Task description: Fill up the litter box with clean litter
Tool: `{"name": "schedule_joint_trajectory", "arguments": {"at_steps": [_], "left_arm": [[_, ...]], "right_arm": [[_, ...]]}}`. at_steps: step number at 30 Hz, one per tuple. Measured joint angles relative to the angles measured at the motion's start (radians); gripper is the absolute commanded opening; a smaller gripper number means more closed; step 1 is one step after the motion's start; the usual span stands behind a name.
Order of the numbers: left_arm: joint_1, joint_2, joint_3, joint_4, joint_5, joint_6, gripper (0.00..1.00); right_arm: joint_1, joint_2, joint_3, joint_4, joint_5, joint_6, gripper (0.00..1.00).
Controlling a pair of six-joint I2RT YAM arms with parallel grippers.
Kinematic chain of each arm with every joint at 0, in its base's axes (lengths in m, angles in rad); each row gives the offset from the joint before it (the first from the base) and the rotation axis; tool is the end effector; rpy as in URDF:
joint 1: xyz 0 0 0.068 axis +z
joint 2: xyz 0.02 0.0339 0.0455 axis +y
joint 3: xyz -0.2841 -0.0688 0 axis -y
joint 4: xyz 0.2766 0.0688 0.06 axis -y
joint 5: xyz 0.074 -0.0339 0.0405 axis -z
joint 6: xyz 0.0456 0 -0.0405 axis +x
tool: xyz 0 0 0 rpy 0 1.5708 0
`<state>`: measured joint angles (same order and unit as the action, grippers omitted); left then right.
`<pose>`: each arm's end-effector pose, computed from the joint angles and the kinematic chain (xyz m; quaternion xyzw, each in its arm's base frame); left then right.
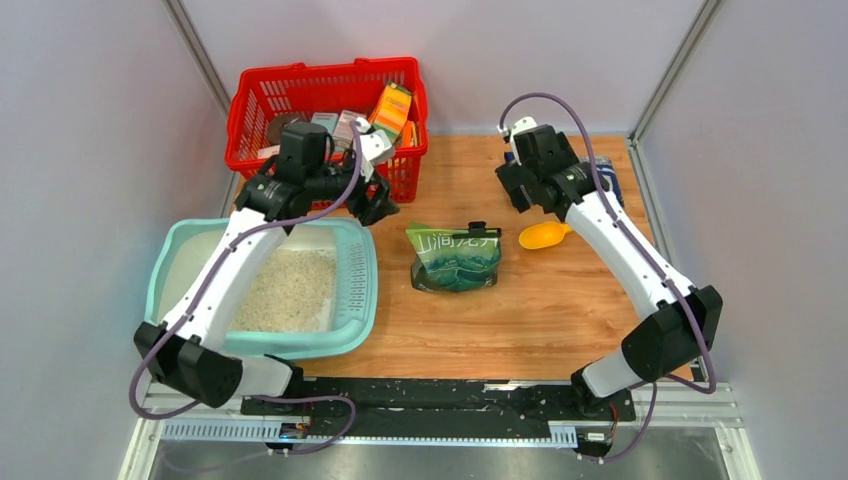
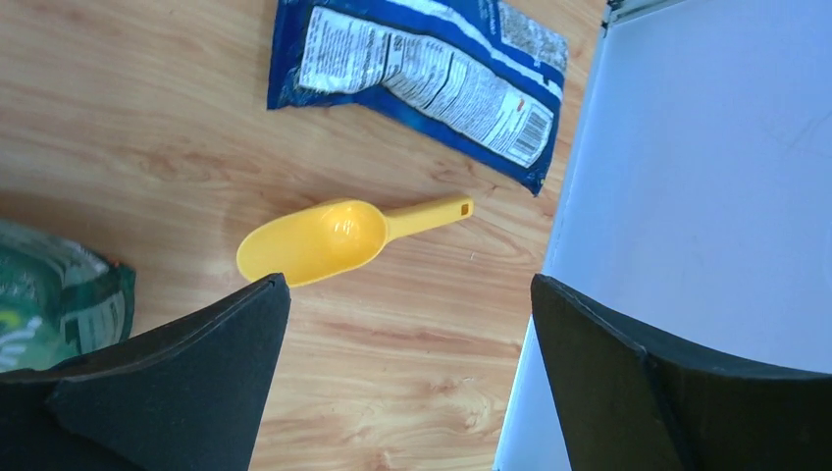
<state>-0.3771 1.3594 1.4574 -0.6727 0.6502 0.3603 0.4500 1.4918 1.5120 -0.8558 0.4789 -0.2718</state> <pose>0.2896 -0.1444 0.4181 0.4424 0.7216 -0.2844 0.4503 0.3240 0.1332 0.3774 -0.2404 0.8783 -0.1894 0.3674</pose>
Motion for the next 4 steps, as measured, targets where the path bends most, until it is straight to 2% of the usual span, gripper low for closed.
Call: {"name": "schedule_joint_trajectory", "arguments": {"at_steps": [4], "left_arm": [[0.007,-0.067,-0.007,-0.028,-0.137,-0.001,0.82]], "right_arm": [[-0.002,0.056,0.056,0.043,0.045,0.010,1.00]]}}
